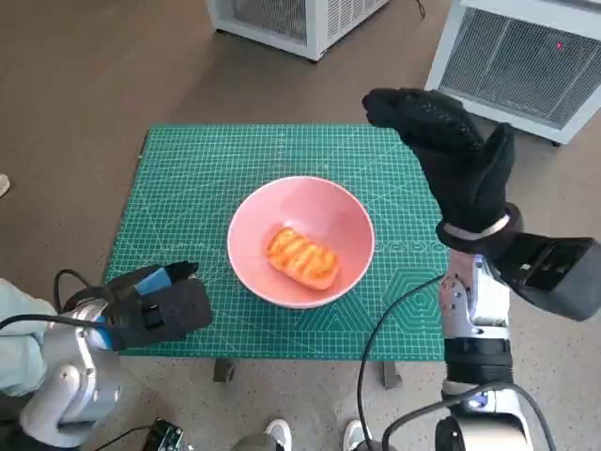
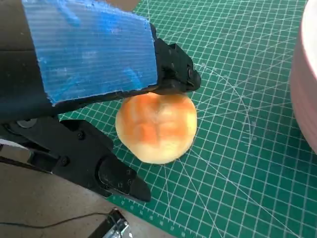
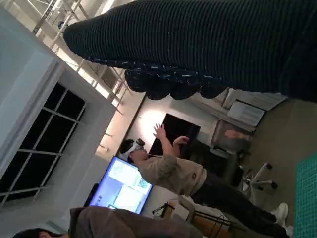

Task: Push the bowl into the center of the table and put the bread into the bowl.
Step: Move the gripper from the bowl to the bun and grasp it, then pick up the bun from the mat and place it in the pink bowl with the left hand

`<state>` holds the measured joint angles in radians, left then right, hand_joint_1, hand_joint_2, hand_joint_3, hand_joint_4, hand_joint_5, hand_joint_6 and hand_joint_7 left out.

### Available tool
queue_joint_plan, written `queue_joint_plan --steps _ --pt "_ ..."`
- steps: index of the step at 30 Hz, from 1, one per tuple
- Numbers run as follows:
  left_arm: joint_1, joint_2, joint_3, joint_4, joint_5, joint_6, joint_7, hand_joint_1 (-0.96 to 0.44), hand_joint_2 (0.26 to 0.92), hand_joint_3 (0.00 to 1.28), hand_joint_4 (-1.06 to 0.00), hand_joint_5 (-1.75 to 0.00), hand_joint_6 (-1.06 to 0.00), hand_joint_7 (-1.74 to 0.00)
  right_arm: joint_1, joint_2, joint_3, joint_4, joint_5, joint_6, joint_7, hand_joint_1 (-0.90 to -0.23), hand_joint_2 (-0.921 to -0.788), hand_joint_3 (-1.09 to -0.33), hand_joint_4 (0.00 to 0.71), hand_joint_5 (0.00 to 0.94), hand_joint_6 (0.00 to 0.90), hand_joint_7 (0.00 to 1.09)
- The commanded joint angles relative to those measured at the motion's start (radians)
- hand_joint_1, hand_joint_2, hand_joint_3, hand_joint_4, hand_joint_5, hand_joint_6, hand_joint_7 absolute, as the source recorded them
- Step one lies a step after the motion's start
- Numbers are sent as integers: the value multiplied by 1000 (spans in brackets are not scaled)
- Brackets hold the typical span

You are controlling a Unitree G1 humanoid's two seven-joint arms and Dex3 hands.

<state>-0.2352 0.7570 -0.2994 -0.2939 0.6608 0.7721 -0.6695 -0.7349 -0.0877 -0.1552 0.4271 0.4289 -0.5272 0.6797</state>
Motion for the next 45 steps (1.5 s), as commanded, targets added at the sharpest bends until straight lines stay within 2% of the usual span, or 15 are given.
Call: queue_joint_plan --steps 1,2,3,4,5,6,8,11,16,21,23,26,39,41,45 --pt "19 -26 1 36 26 -65 97 32 816 23 -564 -136 -646 -162 23 -3 2 -6 -4 17 -10 -698 -921 -910 157 8 -1 513" --pt "27 -29 5 44 27 -87 124 45 823 26 -620 -260 -661 -277 23 -3 2 -6 -4 17 -10 -697 -921 -910 158 8 -1 513" --pt "32 -32 8 50 27 -104 144 30 858 33 -665 -582 -643 -583 23 -3 2 -7 -4 18 -11 -697 -921 -909 158 8 -1 513" --pt "40 -33 13 57 27 -130 171 19 881 45 -687 -796 -625 -786 22 -3 2 -6 -5 18 -12 -697 -921 -909 158 9 -1 513" --pt "45 -34 16 63 26 -149 190 13 881 58 -715 -931 -649 -874 22 -3 3 -6 -5 18 -12 -697 -921 -908 158 9 -1 513" --pt "51 -35 19 68 25 -169 210 11 880 63 -725 -978 -657 -905 22 -3 3 -7 -6 18 -13 -697 -921 -908 158 9 -1 513" --pt "57 -35 25 78 23 -199 237 6 728 350 -741 -1137 -684 -1026 22 -3 4 -8 -6 18 -13 -697 -921 -907 159 9 -1 514" --pt "60 -36 31 90 21 -230 260 4 626 554 -727 -1255 -680 -1118 22 -4 4 -11 -5 18 -13 -696 -921 -907 159 10 -1 515" --pt "59 -37 44 98 13 -260 265 3 608 608 -712 -1293 -661 -1173 23 -2 5 -15 -2 23 -13 -696 -921 -908 159 10 -1 516" --pt "56 -35 50 99 15 -276 257 3 664 511 -716 -1268 -655 -1150 25 0 5 -14 0 23 -10 -696 -921 -909 157 9 -1 521" --pt "55 -33 54 94 13 -281 254 3 715 411 -726 -1220 -664 -1135 24 0 4 -9 1 21 -7 -696 -921 -907 158 10 -1 523" --pt "51 -32 61 91 11 -287 251 3 749 345 -734 -1187 -669 -1127 23 0 4 -4 3 19 -4 -696 -921 -906 158 10 -1 526" --pt "-5 -36 131 -13 -3 -243 188 3 769 305 -744 -1163 -669 -1122 25 -7 1 -1 2 22 -2 -695 -921 -907 157 10 -1 526" --pt "-20 -36 144 -36 -3 -233 177 3 797 246 -752 -1141 -677 -1112 25 -8 0 -2 2 23 -3 -695 -921 -907 157 11 -1 526" --pt "-58 -37 175 -104 -6 -204 148 3 812 214 -757 -1125 -681 -1110 28 -8 0 -7 1 24 -6 -695 -921 -906 157 11 -1 527"
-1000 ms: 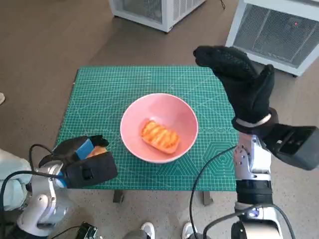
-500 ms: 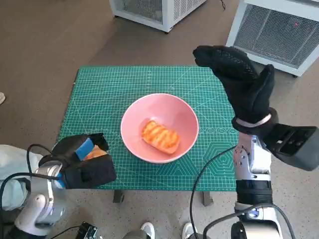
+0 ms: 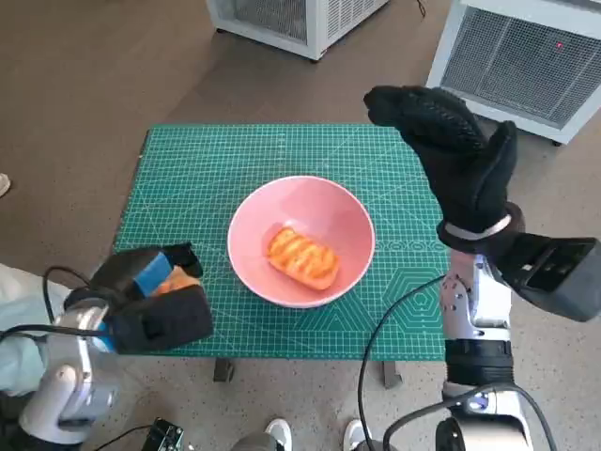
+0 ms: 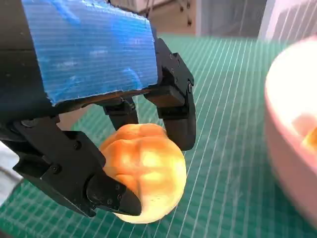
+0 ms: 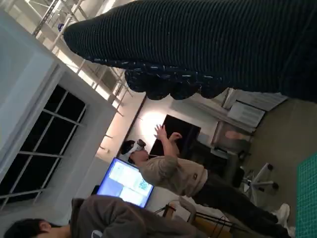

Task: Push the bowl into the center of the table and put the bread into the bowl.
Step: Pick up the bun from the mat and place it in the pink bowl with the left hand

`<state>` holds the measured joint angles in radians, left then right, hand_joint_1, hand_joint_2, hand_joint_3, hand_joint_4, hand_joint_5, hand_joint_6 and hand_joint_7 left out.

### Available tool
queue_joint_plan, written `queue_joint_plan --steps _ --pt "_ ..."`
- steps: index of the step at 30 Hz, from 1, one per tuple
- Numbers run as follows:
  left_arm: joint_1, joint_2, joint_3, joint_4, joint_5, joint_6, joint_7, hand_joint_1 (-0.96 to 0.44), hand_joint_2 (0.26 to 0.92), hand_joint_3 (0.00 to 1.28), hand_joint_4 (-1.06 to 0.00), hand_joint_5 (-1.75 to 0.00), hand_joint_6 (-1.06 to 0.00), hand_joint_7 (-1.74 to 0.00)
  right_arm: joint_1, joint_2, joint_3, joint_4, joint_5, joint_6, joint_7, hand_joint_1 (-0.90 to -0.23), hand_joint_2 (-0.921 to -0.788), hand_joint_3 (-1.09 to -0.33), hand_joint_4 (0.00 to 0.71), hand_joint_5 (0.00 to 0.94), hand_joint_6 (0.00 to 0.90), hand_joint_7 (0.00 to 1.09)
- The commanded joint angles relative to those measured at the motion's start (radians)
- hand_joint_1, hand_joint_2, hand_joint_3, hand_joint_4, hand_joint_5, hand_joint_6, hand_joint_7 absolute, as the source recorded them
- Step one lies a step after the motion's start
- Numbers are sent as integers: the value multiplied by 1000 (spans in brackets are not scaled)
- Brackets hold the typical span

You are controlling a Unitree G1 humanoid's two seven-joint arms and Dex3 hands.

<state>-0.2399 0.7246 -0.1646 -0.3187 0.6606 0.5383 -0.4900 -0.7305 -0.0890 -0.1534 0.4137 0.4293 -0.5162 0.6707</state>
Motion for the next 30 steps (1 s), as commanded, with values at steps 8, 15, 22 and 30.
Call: queue_joint_plan --steps 8,15,22,30 --pt "-125 -16 74 -160 -6 41 -50 3 814 200 -771 -1100 -690 -1108 25 -7 -4 5 5 19 2 -703 -921 -903 157 12 -1 527" --pt "-238 -43 50 -184 17 29 -45 3 806 195 -796 -1078 -713 -1076 29 -8 -7 -1 8 26 1 -705 -921 -889 157 12 -1 526" --pt "-336 -90 -20 -145 46 -16 -28 3 804 194 -801 -1079 -720 -1062 35 -6 -8 -8 10 29 0 -708 -921 -876 156 13 -1 525" --pt "-422 -154 -81 -53 40 -116 -10 2 820 179 -791 -1063 -695 -1110 43 -5 -8 -20 10 31 -2 -708 -921 -872 157 14 -1 527"
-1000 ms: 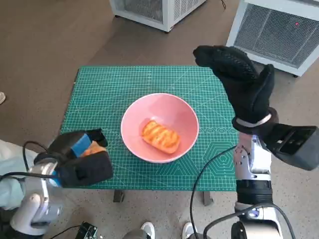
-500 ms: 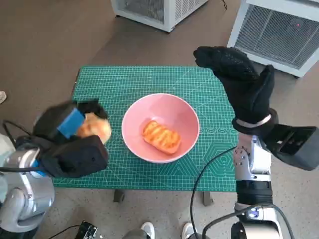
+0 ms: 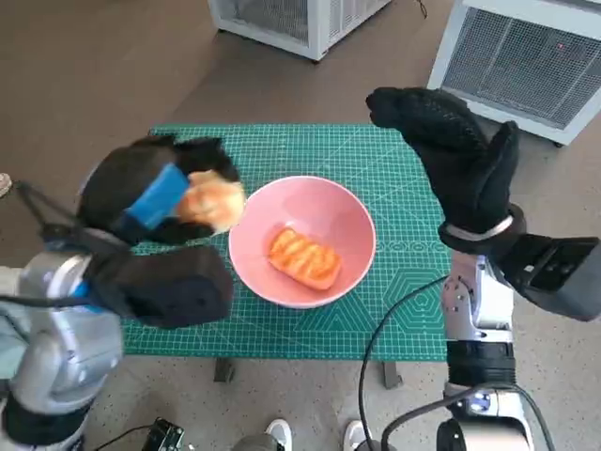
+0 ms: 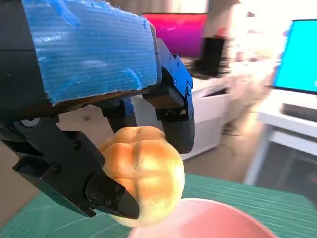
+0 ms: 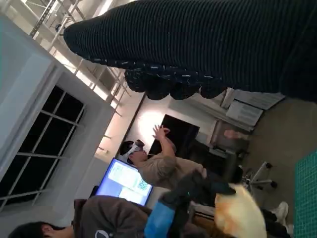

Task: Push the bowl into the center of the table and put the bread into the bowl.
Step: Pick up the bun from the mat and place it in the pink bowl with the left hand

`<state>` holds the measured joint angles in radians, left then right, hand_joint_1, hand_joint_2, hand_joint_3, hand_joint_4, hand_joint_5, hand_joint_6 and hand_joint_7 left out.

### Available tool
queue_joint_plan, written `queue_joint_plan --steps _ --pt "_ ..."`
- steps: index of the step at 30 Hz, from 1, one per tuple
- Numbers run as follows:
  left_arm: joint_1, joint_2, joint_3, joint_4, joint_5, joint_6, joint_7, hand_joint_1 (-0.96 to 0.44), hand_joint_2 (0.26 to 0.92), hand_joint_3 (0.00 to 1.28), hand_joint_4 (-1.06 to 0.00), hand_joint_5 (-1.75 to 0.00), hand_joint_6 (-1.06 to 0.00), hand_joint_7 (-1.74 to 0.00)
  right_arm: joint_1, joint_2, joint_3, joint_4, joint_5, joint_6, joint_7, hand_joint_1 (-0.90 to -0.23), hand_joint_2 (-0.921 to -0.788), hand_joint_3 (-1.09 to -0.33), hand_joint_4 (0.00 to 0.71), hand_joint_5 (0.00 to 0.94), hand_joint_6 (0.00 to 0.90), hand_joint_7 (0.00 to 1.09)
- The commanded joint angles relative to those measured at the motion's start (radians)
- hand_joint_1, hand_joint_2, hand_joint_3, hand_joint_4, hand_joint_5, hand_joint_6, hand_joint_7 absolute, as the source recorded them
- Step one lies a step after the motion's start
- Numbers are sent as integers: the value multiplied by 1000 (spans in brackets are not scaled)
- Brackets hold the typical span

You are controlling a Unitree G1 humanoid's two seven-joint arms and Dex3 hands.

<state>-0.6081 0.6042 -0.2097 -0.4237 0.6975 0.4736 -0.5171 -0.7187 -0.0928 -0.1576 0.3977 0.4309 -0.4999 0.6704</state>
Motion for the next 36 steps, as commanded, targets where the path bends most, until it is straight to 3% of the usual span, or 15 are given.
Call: queue_joint_plan --steps 1,25,33,36 --pt "-62 -40 -42 65 4 -62 19 2 824 175 -788 -1063 -689 -1118 32 -2 -4 -5 9 15 -2 -708 -921 -872 157 14 -1 527" --pt "-152 -223 -199 533 13 -183 78 2 863 147 -723 -1167 -652 -1121 58 -11 -14 -7 16 16 2 -721 -921 -845 165 20 -1 533" --pt "-144 -246 -216 622 0 -216 86 2 900 145 -677 -1258 -560 -1161 68 -8 -14 -15 5 8 -7 -722 -921 -838 167 22 -1 535" --pt "-135 -249 -216 611 -8 -206 66 235 914 211 -546 -1372 -403 -816 70 -7 -13 -17 1 4 -11 -716 -921 -838 168 22 -1 532"
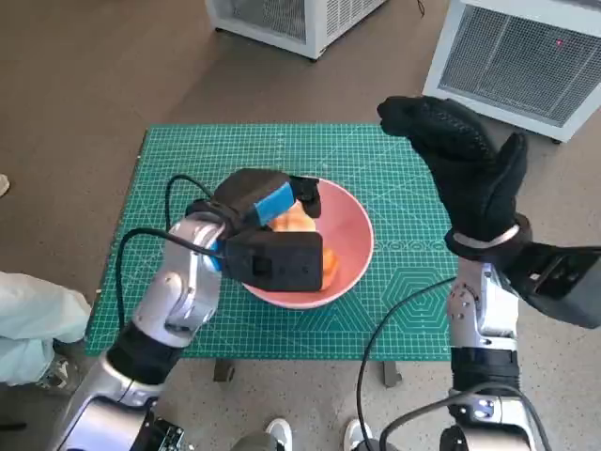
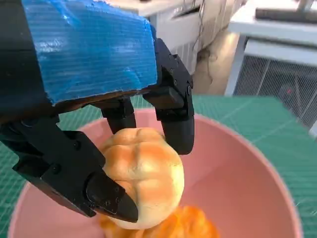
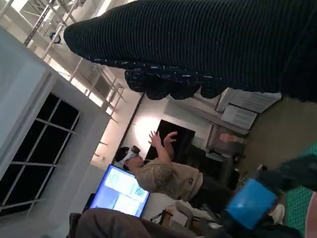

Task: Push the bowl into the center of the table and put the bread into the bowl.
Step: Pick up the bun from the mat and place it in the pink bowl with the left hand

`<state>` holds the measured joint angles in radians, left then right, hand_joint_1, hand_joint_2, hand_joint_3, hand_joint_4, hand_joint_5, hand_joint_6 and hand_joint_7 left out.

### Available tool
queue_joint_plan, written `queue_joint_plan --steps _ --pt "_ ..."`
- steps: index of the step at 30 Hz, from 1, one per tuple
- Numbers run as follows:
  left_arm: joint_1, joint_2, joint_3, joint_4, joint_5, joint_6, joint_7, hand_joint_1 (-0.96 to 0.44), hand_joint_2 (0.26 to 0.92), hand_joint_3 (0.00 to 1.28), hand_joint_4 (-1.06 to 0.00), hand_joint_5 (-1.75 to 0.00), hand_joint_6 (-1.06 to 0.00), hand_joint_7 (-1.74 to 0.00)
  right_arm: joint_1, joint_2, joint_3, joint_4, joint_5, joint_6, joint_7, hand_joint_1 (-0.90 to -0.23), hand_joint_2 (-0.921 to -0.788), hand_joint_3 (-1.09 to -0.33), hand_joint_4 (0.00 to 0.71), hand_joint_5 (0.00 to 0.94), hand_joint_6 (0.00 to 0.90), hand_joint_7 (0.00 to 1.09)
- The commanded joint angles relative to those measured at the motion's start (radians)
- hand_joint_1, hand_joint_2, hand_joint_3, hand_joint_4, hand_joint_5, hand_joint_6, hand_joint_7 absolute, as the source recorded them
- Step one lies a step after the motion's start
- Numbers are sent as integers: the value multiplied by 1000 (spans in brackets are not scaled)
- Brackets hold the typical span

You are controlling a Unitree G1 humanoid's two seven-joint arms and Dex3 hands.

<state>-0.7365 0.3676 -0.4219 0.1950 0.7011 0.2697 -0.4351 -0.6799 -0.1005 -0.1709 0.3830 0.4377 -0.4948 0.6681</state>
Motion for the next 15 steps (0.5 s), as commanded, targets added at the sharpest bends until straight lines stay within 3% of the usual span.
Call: queue_joint_plan --steps 1,2,3,4,6,10,15 --pt "-6 -13 -4 -12 -11 4 -22 182 887 204 -469 -1219 -363 -752 32 1 0 -2 -6 -2 -9 -716 -921 -838 168 22 -1 532" --pt "-3 -14 -5 -21 -10 16 -34 101 854 182 -410 -894 -334 -602 32 1 0 0 -7 -3 -9 -714 -921 -838 168 22 -1 531" --pt "1 -14 -7 -34 -7 30 -49 56 841 165 -378 -735 -318 -523 32 2 0 1 -7 -5 -9 -714 -921 -839 168 22 -1 531" --pt "3 -14 -8 -42 -5 38 -58 -73 815 118 -304 -390 -286 -340 32 2 0 3 -7 -6 -9 -713 -921 -839 168 22 -1 530" --pt "6 -12 -9 -59 -2 49 -74 -175 802 85 -256 -205 -269 -232 31 3 1 5 -8 -8 -11 -712 -921 -839 168 22 -1 529" --pt "10 2 -10 -89 6 54 -94 -312 796 41 -199 -43 -248 -114 30 3 2 4 -9 -9 -13 -711 -921 -840 167 22 -1 529" --pt "28 23 -1 -140 22 47 -90 -384 800 25 -155 -7 -224 -67 29 4 4 3 -10 -10 -17 -709 -921 -841 167 22 -1 528"
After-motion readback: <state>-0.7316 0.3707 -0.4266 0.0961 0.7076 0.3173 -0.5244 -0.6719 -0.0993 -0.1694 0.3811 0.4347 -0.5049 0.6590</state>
